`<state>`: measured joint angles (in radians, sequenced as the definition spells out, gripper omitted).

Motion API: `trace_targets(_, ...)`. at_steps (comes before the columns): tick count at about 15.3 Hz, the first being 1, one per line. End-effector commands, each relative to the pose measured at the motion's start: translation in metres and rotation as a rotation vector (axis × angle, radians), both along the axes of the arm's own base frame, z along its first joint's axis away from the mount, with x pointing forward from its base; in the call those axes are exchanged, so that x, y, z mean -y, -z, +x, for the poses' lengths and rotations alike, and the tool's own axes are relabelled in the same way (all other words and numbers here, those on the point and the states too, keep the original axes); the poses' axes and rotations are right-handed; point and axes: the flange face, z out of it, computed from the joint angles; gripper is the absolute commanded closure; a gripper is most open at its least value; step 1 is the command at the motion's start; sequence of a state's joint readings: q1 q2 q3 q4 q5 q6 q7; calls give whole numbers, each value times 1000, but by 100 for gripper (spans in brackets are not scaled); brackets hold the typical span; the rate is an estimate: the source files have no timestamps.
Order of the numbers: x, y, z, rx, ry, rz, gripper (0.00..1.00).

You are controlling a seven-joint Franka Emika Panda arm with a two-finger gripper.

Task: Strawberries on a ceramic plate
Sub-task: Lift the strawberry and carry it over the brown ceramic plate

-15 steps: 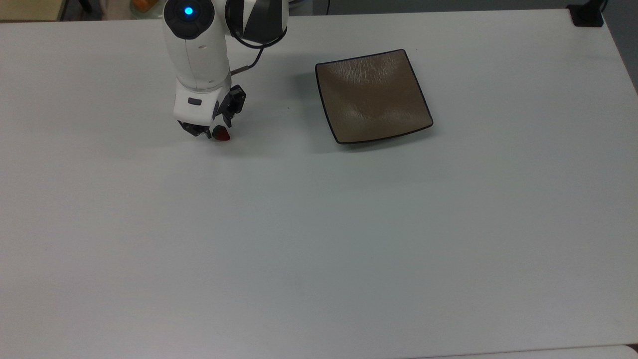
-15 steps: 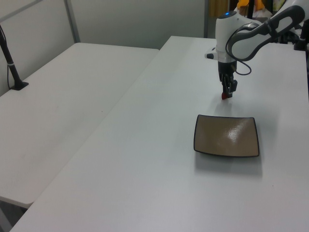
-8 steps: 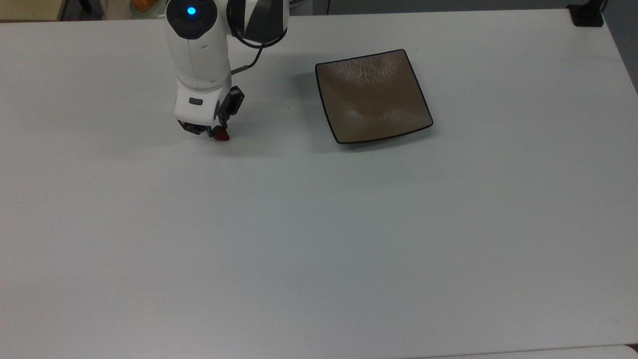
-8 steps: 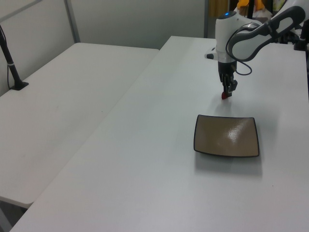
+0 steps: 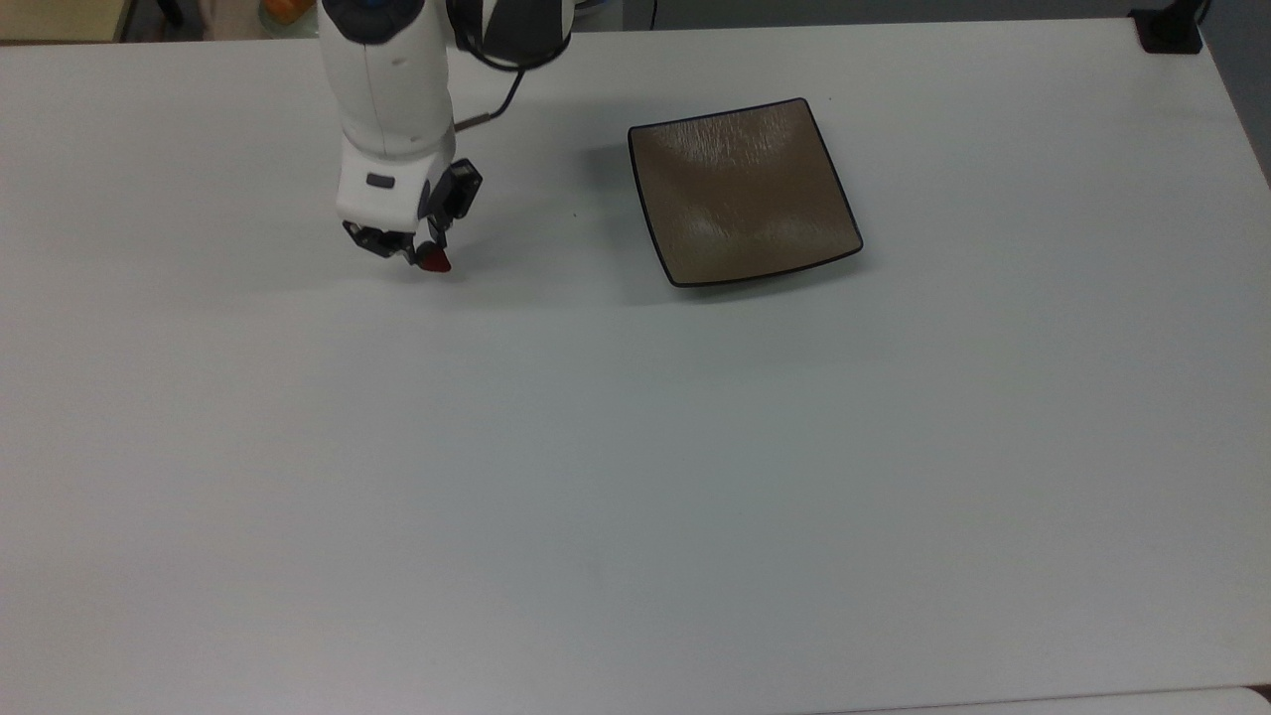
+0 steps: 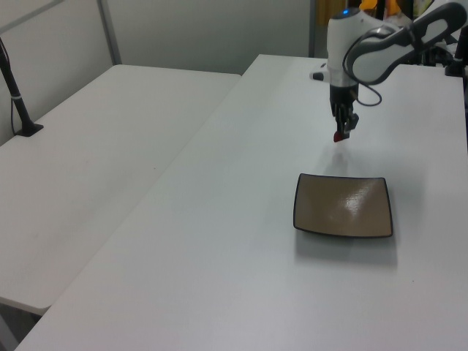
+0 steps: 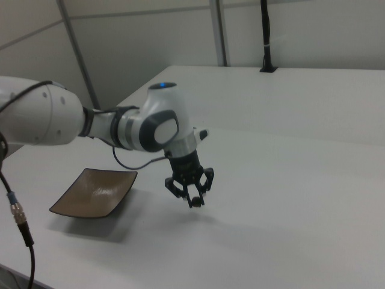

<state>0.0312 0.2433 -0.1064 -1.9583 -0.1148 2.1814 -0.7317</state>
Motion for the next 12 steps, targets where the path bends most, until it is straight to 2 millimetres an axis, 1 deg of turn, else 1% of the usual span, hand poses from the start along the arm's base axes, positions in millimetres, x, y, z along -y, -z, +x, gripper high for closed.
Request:
trace_targets(1,-5,-75,-9,-18,-12,-14,100)
trace_targets(3,-7,-125,-16,-26,2,0,100)
trace_targets(4,-15,-150,-20,-35,2,3,100)
trace_targets(5,-24,-166,-21,-48,-6,9,100)
trace_targets(6,-29,-183,-24,-60,-8,15,100)
trace_targets(9,-45,-220,-32,-75,-9,72,100)
trace_targets(10,-49,-226,-35,-88,-11,87,100)
trace_targets(11,-51,-236,-41,-96,-14,92,99)
trace_targets(12,-54,-240,-46,-109,-16,92,99)
